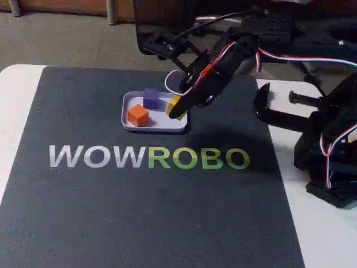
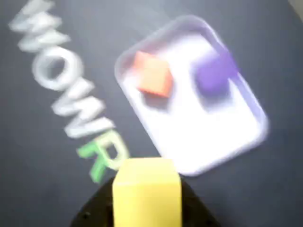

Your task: Move blocks one by one until all three blocks are in the tray.

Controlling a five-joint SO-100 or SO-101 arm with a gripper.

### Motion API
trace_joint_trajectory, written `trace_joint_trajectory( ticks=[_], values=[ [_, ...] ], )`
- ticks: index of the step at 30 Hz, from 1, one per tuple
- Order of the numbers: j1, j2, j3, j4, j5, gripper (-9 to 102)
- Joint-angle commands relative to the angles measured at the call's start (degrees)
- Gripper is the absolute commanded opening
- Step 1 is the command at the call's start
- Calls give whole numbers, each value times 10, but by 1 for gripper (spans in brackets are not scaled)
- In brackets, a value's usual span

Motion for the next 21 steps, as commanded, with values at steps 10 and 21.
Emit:
trace_joint_trajectory(
  ticks=[10, 21],
  values=[
    [-18, -134, -144, -54, 118, -8],
    [8, -120, -172, -25, 103, -8]
  ],
)
